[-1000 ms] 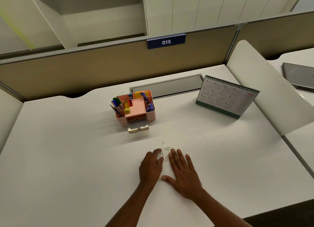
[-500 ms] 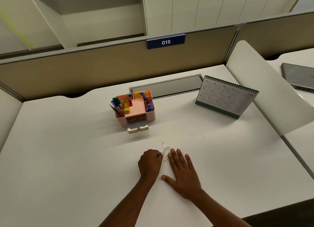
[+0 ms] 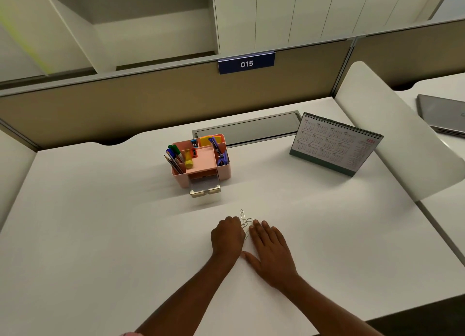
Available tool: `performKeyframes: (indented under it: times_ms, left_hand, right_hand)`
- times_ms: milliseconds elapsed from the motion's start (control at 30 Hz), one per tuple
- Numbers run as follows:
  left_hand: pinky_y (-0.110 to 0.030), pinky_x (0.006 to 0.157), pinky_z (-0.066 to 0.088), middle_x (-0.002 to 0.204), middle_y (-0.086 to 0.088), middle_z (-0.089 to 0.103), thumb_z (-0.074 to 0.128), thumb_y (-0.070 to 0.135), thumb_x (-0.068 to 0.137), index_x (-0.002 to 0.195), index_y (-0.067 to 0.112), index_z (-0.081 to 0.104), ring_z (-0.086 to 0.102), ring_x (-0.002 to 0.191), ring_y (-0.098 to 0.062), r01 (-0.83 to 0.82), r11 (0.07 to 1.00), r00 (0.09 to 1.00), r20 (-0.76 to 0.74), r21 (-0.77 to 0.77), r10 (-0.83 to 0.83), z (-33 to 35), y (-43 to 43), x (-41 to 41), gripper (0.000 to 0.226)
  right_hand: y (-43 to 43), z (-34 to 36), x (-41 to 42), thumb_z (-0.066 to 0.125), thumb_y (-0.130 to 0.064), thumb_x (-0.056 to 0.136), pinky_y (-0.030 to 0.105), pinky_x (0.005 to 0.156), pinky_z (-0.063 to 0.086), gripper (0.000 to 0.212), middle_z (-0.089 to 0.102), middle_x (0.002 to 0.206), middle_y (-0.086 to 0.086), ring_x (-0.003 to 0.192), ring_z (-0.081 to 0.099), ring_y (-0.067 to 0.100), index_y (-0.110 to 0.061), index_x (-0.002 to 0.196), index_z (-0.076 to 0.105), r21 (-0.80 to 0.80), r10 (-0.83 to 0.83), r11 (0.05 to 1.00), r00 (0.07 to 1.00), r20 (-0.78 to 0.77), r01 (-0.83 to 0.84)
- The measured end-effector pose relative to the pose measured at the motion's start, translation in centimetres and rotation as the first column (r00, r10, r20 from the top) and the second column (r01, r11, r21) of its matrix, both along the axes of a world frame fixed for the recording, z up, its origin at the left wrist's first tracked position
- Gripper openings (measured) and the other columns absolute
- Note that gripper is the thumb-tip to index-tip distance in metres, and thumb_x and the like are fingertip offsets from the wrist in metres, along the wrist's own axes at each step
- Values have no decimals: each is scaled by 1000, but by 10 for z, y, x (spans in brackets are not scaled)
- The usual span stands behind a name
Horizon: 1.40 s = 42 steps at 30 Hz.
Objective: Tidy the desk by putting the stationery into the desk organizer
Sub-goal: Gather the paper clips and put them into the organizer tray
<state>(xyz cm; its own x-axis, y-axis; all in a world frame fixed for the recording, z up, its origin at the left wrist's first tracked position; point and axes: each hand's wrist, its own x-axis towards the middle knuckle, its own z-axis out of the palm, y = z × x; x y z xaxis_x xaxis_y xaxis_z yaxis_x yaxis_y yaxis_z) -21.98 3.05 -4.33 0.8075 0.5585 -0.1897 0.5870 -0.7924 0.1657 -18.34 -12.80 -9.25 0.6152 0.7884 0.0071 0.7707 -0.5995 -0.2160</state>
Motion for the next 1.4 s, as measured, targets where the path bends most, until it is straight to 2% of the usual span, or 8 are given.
performKeyframes:
  times_ms: [100,267,467,933,1067,1133,1267,1400]
  left_hand:
    - [-36,77,50,114,-2,66,47,19,102,110,19,63,64,108,-26,96,994,995,-25,49,-95,2,0,-5,18]
    - [-38,76,52,111,-4,66,48,2,98,111,17,62,65,107,-27,194,975,979,-82,106,-186,9,0,-9,25]
    - [-24,39,42,59,4,60,97,14,46,62,24,67,64,54,-15,287,955,957,-65,73,-283,10,7,-9,35]
    - [-23,38,39,54,4,59,97,14,38,54,24,63,61,49,-14,386,900,922,-113,201,-370,11,17,-2,39]
    - [-34,62,44,91,0,68,68,14,87,85,20,69,66,91,-21,383,911,920,-152,156,-360,16,21,0,6]
    - [-37,70,40,107,-4,65,47,9,98,101,16,67,59,108,-27,392,909,916,-149,139,-372,11,23,1,22]
    - [-41,79,48,110,-6,66,44,9,100,104,15,67,59,112,-28,417,899,907,-130,133,-401,13,25,6,25]
    - [-42,82,45,115,-8,65,44,20,103,110,13,66,57,115,-30,454,882,887,-152,127,-435,14,31,11,24]
  right_hand:
    - [7,11,13,51,-53,101,41,106,50,56,61,143,8,130,59,29,-13,138,62,4,29,1000,998,57,-30]
    - [15,27,26,62,-38,94,35,78,54,24,68,109,-2,95,63,23,-19,107,68,42,66,997,993,98,-71]
    - [22,40,35,76,-17,77,33,46,42,16,60,81,-4,68,58,20,-22,89,67,-41,179,984,969,172,-175]
    - [39,60,54,66,-3,65,20,40,29,22,54,61,-5,47,47,12,-24,64,62,-493,695,705,634,339,-510]
    - [38,51,51,39,8,80,19,39,31,41,58,67,-2,48,46,12,-21,70,66,-427,636,768,645,424,-477]
    - [36,47,49,32,8,84,21,37,33,46,59,69,0,50,49,14,-19,74,68,-346,583,812,676,451,-470]
    - [35,47,46,57,-3,82,29,39,40,17,60,72,0,55,55,17,-17,83,68,-198,487,873,780,394,-445]
    - [22,41,34,71,-19,82,36,43,46,9,60,76,1,61,62,22,-15,81,63,18,14,1000,997,73,-15]
